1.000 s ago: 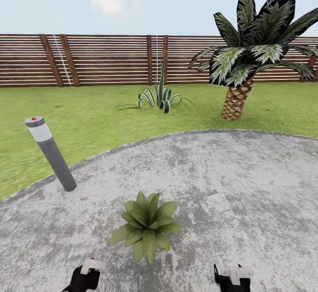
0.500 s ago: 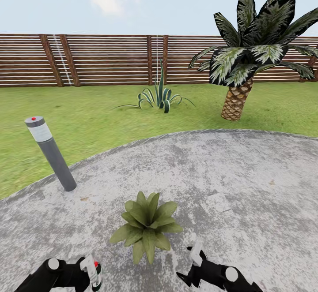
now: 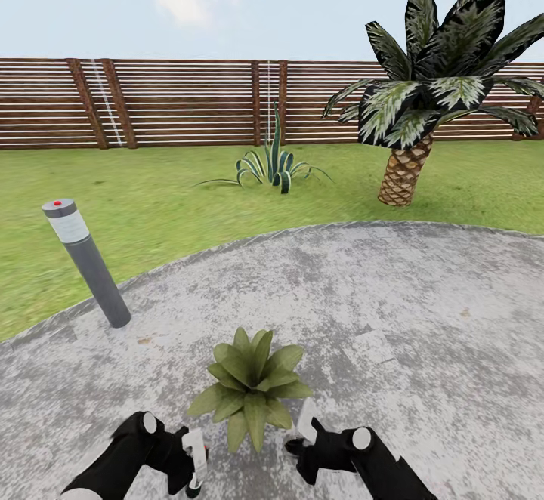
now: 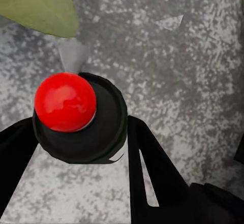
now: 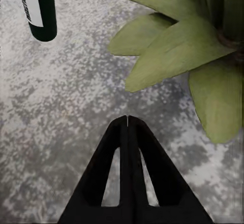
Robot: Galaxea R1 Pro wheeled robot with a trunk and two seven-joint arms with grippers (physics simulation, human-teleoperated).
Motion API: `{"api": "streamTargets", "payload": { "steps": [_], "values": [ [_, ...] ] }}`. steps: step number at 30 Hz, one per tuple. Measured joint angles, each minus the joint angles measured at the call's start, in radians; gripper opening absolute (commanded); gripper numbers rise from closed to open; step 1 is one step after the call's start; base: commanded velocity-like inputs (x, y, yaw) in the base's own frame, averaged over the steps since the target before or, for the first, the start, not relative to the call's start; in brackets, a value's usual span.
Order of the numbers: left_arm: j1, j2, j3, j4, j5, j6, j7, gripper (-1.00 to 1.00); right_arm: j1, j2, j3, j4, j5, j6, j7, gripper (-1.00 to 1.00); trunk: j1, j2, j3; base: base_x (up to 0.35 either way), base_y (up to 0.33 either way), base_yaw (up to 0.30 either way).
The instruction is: Pick up the pesticide atomizer in the garden and spray insectifuge to fully cover both potted plants in the garden.
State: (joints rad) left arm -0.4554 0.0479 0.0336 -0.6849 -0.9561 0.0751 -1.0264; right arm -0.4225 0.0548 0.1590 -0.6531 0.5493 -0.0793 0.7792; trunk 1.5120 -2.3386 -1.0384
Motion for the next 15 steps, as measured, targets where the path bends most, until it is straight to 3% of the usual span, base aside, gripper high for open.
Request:
{"api": "streamTargets", "payload": {
  "steps": [3, 7, 11, 15],
  "values": [
    [0.0, -0.009, -0.016, -0.002, 0.001, 0.042, -0.001, -1.0, -0.002, 0.001, 0.0, -0.028, 0.002, 0.01, 0.068, -1.0, 0.0, 0.0, 0.0, 0.0, 0.0, 0.0],
    [0.0, -0.038, -0.038, -0.002, 0.001, 0.06, -0.002, -1.0, -0.002, 0.002, 0.007, -0.066, 0.005, 0.066, 0.096, -1.0, 0.0, 0.0, 0.0, 0.0, 0.0, 0.0],
    [0.0, -0.056, -0.123, -0.003, 0.001, 0.069, -0.003, -1.0, -0.002, 0.002, 0.086, -0.074, 0.005, 0.078, 0.099, -1.0, 0.0, 0.0, 0.0, 0.0, 0.0, 0.0],
    [-0.001, -0.076, -0.136, -0.004, 0.002, 0.079, -0.003, -1.0, -0.002, 0.003, 0.102, -0.08, 0.004, 0.079, 0.1, -1.0, 0.0, 0.0, 0.0, 0.0, 0.0, 0.0]
  ]
}}
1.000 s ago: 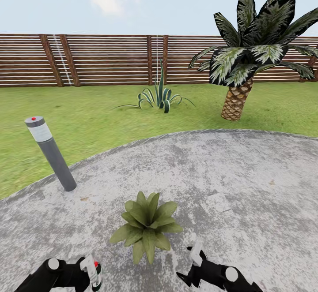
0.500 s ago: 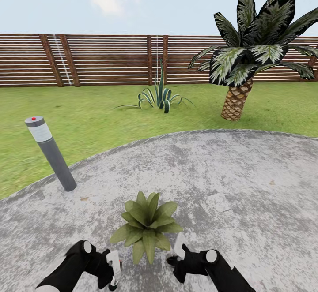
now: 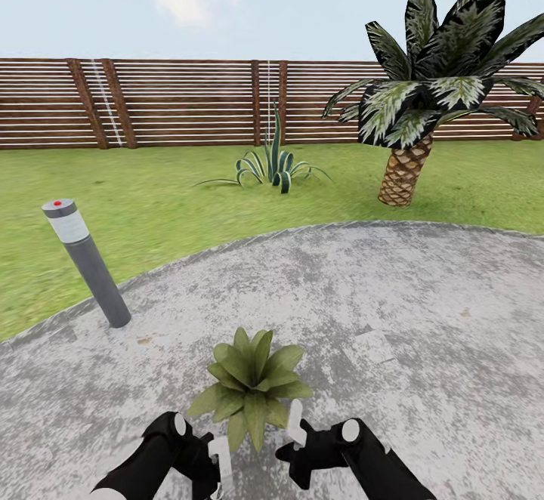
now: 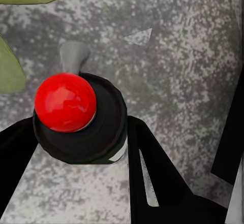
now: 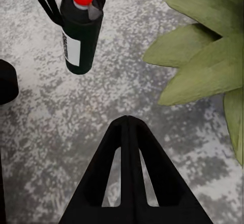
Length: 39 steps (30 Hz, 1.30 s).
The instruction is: Pick up the pesticide atomizer in the garden and spray insectifuge to fully cover both potted plants in the garden.
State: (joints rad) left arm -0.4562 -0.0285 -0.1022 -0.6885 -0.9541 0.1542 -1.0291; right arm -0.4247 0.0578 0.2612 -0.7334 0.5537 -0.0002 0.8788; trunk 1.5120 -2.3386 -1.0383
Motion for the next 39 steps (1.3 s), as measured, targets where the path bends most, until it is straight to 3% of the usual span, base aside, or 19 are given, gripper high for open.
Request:
{"api": "streamTargets", "payload": {
  "steps": [3, 6, 9, 22, 39],
  "values": [
    [0.0, -0.023, -0.001, 0.0, 0.001, 0.001, 0.001, -1.0, 0.0, 0.0, 0.001, -0.014, 0.0, 0.0, 0.0, -1.0, 0.0, 0.0, 0.0, 0.0, 0.0, 0.0],
    [0.0, -0.072, -0.003, 0.0, 0.002, 0.001, 0.002, -1.0, 0.0, 0.005, 0.002, -0.017, -0.001, 0.0, 0.001, -1.0, 0.0, 0.0, 0.0, 0.0, 0.0, 0.0],
    [0.0, -0.085, -0.003, 0.0, 0.0, 0.002, 0.006, -1.0, 0.0, 0.006, 0.002, -0.023, -0.001, 0.0, 0.002, -1.0, 0.0, 0.0, 0.0, 0.0, 0.0, 0.0],
    [0.0, -0.091, 0.0, -0.014, 0.012, -0.001, 0.012, -1.0, 0.0, 0.026, 0.003, -0.044, -0.002, 0.002, 0.002, -1.0, 0.0, 0.0, 0.0, 0.0, 0.0, 0.0],
    [0.002, -0.1, 0.007, -0.018, 0.045, -0.009, 0.006, -1.0, 0.0, 0.026, 0.003, -0.044, -0.002, 0.001, 0.002, -1.0, 0.0, 0.0, 0.0, 0.0, 0.0, 0.0]
  ]
}}
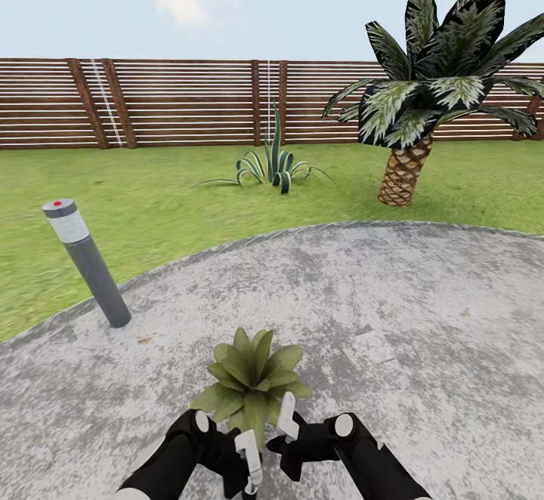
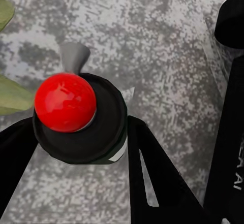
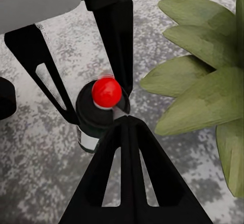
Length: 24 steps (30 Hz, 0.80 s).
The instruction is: Pick up the pesticide atomizer in the garden and spray insectifuge to fully cover both potted plants in the garden.
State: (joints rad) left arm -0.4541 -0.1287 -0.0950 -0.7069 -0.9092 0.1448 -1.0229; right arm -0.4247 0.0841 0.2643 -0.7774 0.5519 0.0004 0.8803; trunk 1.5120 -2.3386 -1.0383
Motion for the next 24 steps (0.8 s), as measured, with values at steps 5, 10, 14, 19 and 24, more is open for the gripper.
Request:
{"api": "streamTargets", "payload": {
  "steps": [5, 10, 14, 19, 24],
  "values": [
    [0.0, -0.014, -0.001, 0.001, 0.002, 0.0, -0.001, -1.0, 0.0, 0.0, 0.0, 0.0, 0.0, 0.0, 0.0, -1.0, 0.0, 0.0, 0.0, 0.0, 0.0, 0.0],
    [-0.001, -0.02, -0.001, 0.002, 0.002, 0.0, -0.001, -1.0, 0.0, 0.0, 0.0, 0.0, 0.0, 0.0, 0.0, -1.0, 0.0, 0.0, 0.0, 0.0, 0.0, 0.0],
    [-0.001, -0.019, 0.0, 0.002, 0.01, -0.001, -0.003, -1.0, 0.0, 0.0, 0.0, 0.001, 0.0, 0.0, 0.0, -1.0, 0.0, 0.0, 0.0, 0.0, 0.0, 0.0],
    [-0.001, -0.017, -0.004, 0.002, 0.061, -0.003, -0.008, -1.0, 0.0, 0.0, 0.0, 0.001, 0.0, 0.0, 0.0, -1.0, 0.0, 0.0, 0.0, 0.0, 0.0, 0.0],
    [-0.001, -0.018, -0.005, 0.002, 0.065, -0.003, -0.008, -1.0, 0.0, 0.0, 0.0, 0.001, 0.0, 0.0, 0.0, -1.0, 0.0, 0.0, 0.0, 0.0, 0.0, 0.0]
  ]
}}
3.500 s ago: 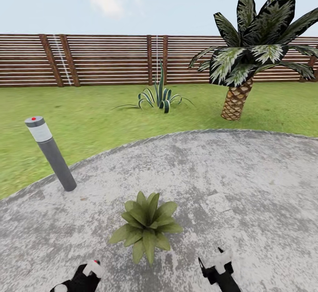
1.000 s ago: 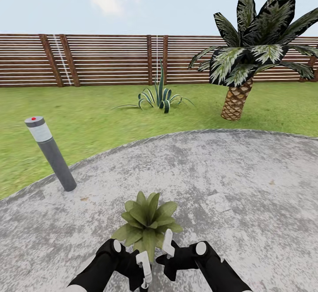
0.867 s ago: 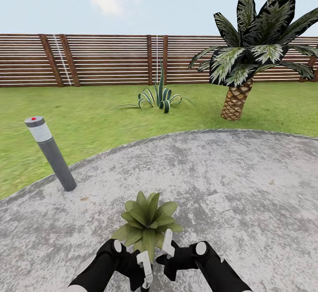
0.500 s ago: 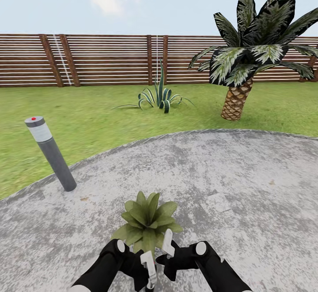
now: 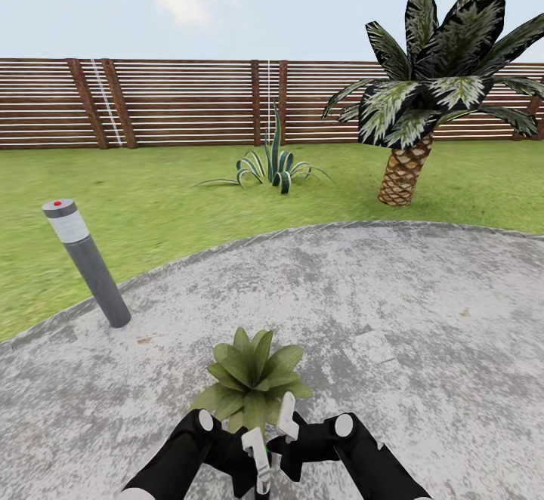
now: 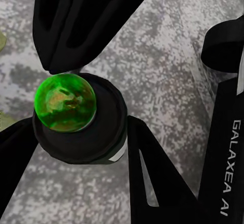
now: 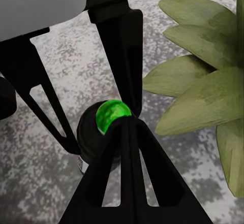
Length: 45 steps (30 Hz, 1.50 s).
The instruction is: Pick up the pesticide atomizer in the garden and spray insectifuge to fully cover both potted plants in the garden.
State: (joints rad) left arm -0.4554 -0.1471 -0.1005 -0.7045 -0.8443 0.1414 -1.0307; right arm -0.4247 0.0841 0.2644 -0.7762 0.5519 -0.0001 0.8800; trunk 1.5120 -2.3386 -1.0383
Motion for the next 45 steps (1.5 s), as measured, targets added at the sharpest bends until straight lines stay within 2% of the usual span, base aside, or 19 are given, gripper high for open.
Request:
{"api": "streamTargets", "payload": {
  "steps": [4, 11, 17, 18, 21, 23, 24, 25, 26, 28, 29, 31, 33, 34, 35, 36, 39, 41, 45],
  "values": [
    [0.002, 0.028, -0.003, 0.009, -0.014, -0.001, 0.0, -1.0, 0.0, 0.0, 0.0, 0.0, 0.0, 0.0, 0.0, -1.0, 0.0, 0.0, 0.0, 0.0, 0.0, 0.0],
    [0.013, 0.169, -0.001, 0.01, -0.018, 0.0, -0.001, -1.0, 0.0, -0.002, -0.001, 0.001, 0.001, 0.0, 0.0, -1.0, 0.0, 0.0, 0.0, 0.0, 0.0, 0.0],
    [0.014, 0.233, 0.002, 0.01, -0.017, 0.0, -0.001, -1.0, 0.0, -0.004, -0.002, 0.006, 0.002, -0.001, 0.0, -1.0, 0.0, 0.0, 0.0, 0.0, 0.0, 0.0],
    [0.014, 0.243, 0.005, 0.011, -0.017, -0.001, -0.001, -1.0, 0.0, -0.004, -0.003, 0.007, 0.003, -0.001, 0.0, 1.0, 0.0, 0.0, 0.0, 0.0, 0.0, 0.0],
    [0.014, 0.279, 0.032, 0.012, -0.009, 0.005, 0.002, -1.0, 0.0, -0.006, -0.004, 0.008, 0.001, -0.003, -0.004, 1.0, 0.0, 0.0, 0.0, 0.0, 0.0, 0.0],
    [0.014, 0.292, 0.091, 0.011, -0.004, 0.008, 0.004, -1.0, 0.001, -0.01, -0.007, 0.009, -0.001, -0.006, -0.012, 1.0, 0.0, 0.0, 0.0, 0.0, 0.0, 0.0],
    [0.014, 0.294, 0.155, 0.011, -0.002, 0.011, 0.01, -1.0, 0.004, -0.016, -0.029, 0.01, -0.002, -0.009, -0.039, 1.0, 0.0, 0.0, 0.0, 0.0, 0.0, 0.0],
    [0.014, 0.294, 0.213, 0.007, -0.002, 0.015, 0.01, -1.0, 0.006, -0.024, -0.077, 0.012, -0.003, -0.016, -0.082, 1.0, 0.0, 0.0, 0.0, 0.0, 0.0, 0.0],
    [0.014, 0.295, 0.294, 0.003, -0.003, 0.017, 0.011, -1.0, 0.009, -0.031, -0.18, 0.024, -0.006, -0.057, -0.159, 1.0, 0.0, 0.0, 0.0, 0.0, 0.0, 0.0],
    [0.013, 0.298, 0.378, 0.0, -0.003, 0.028, 0.012, -1.0, 0.011, -0.034, -0.313, 0.049, -0.007, -0.164, -0.23, 1.0, 0.0, 0.0, 0.0, 0.0, 0.0, 0.0],
    [0.013, 0.298, 0.406, 0.0, -0.002, 0.036, 0.013, -1.0, 0.012, -0.035, -0.363, 0.064, -0.007, -0.208, -0.253, 1.0, 0.0, 0.0, 0.0, 0.0, 0.0, 0.0],
    [0.003, 0.297, 0.481, -0.002, -0.001, 0.074, 0.02, -1.0, 0.018, -0.037, -0.545, 0.106, -0.006, -0.293, -0.31, 1.0, 0.0, 0.0, 0.0, 0.0, 0.0, 0.0],
    [-0.002, 0.288, 0.546, -0.003, 0.001, 0.102, 0.028, -1.0, 0.021, -0.038, -0.733, 0.117, -0.006, -0.32, -0.337, 1.0, 0.0, 0.0, 0.0, 0.0, 0.0, 0.0],
    [-0.006, 0.285, 0.558, -0.004, 0.001, 0.107, 0.03, -1.0, 0.022, -0.038, -0.792, 0.118, -0.005, -0.325, -0.34, 1.0, 0.0, 0.0, 0.0, 0.0, 0.0, 0.0],
    [-0.012, 0.283, 0.574, -0.004, 0.002, 0.112, 0.031, -1.0, 0.026, -0.038, -0.911, 0.12, -0.004, -0.342, -0.345, 1.0, 0.0, 0.0, 0.0, 0.0, 0.0, 0.0],
    [-0.014, 0.283, 0.58, -0.003, 0.001, 0.113, 0.033, -1.0, 0.037, -0.038, -0.993, 0.12, -0.002, -0.371, -0.346, 1.0, 0.0, 0.0, 0.0, 0.0, 0.0, 0.0],
    [-0.022, 0.281, 0.582, -0.008, 0.002, 0.117, 0.047, -1.0, 0.067, -0.042, -1.097, 0.117, 0.0, -0.414, -0.348, 1.0, 0.0, 0.0, 0.0, 0.0, 0.0, 0.0],
    [-0.042, 0.28, 0.582, -0.021, 0.001, 0.15, 0.051, -1.0, 0.08, -0.067, -1.149, 0.119, 0.001, -0.422, -0.348, 1.0, 0.0, 0.0, 0.0, 0.0, 0.0, 0.0],
    [-0.104, 0.279, 0.57, -0.027, -0.004, 0.328, 0.05, -1.0, 0.088, -0.08, -1.175, 0.124, 0.004, -0.423, -0.347, 1.0, 0.0, 0.0, 0.0, 0.0, 0.0, 0.0]
  ]
}}
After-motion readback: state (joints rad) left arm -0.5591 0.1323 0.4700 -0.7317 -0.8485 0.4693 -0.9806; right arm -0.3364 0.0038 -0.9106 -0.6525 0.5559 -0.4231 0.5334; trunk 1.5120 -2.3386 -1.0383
